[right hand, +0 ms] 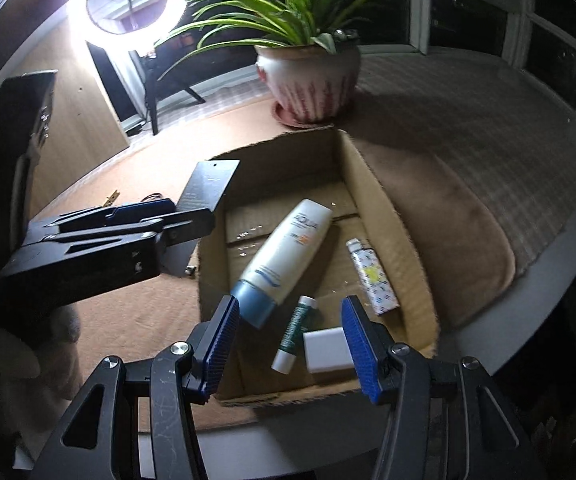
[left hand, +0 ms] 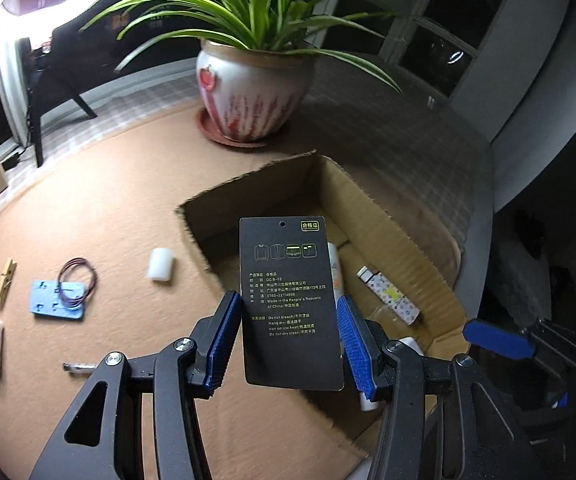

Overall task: Organize objects
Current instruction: 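Open the left tool to drop the card into the box, then move the right tool to the white patterned tissue pack and grasp it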

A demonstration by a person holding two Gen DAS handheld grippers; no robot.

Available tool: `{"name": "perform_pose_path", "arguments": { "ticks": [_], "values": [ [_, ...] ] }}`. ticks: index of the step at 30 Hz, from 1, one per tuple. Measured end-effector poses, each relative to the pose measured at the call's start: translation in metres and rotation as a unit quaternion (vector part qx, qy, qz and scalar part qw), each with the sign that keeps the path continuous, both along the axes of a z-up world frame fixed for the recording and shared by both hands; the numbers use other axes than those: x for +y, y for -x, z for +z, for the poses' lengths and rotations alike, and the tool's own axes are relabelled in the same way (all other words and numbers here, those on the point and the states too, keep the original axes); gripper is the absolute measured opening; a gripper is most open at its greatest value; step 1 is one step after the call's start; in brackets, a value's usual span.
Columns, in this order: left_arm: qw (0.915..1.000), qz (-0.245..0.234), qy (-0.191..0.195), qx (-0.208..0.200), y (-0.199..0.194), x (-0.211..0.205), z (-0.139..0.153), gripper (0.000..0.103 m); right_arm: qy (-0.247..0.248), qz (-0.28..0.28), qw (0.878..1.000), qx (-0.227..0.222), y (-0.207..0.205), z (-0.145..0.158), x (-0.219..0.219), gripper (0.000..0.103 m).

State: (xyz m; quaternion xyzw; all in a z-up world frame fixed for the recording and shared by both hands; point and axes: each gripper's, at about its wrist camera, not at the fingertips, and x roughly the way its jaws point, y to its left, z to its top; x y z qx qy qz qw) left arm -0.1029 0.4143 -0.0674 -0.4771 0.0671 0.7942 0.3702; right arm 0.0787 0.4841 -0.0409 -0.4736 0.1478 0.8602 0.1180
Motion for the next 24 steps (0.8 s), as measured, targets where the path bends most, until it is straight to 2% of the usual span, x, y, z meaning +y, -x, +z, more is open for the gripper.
{"name": "perform_pose_path", "arguments": {
  "ticks": [4, 5, 6, 7, 12, 18, 24],
  "values": [
    [1.0, -0.004, 0.001, -0.003, 0.0, 0.008, -0.004, 0.054, 0.002, -0.008, 1.0, -0.001, -0.006, -0.001, 0.007, 0.049],
    [1.0, -0.003, 0.001, -0.006, 0.001, 0.009, -0.004, 0.058, 0.002, -0.009, 1.0, -0.001, -0.007, -0.002, 0.008, 0.049],
    [1.0, 0.001, 0.003, -0.008, 0.002, 0.008, -0.004, 0.066, 0.003, -0.009, 1.0, -0.001, -0.007, -0.002, 0.009, 0.05],
    [0.9999, 0.006, 0.003, -0.008, 0.003, 0.007, -0.004, 0.068, 0.005, -0.009, 1.0, -0.001, -0.007, -0.002, 0.009, 0.05],
    [0.9994, 0.034, -0.003, -0.009, 0.008, -0.016, 0.001, 0.069, 0.018, 0.002, 1.0, 0.001, -0.001, -0.003, 0.006, 0.05],
    [0.9964, 0.084, -0.008, -0.004, 0.013, -0.068, 0.009, 0.069, 0.023, 0.034, 0.999, 0.002, 0.019, -0.002, -0.014, 0.05],
    [0.9864, 0.164, -0.006, -0.005, 0.015, -0.151, 0.008, 0.069, 0.033, 0.085, 0.996, 0.007, 0.057, 0.003, -0.045, 0.05]
  ]
}}
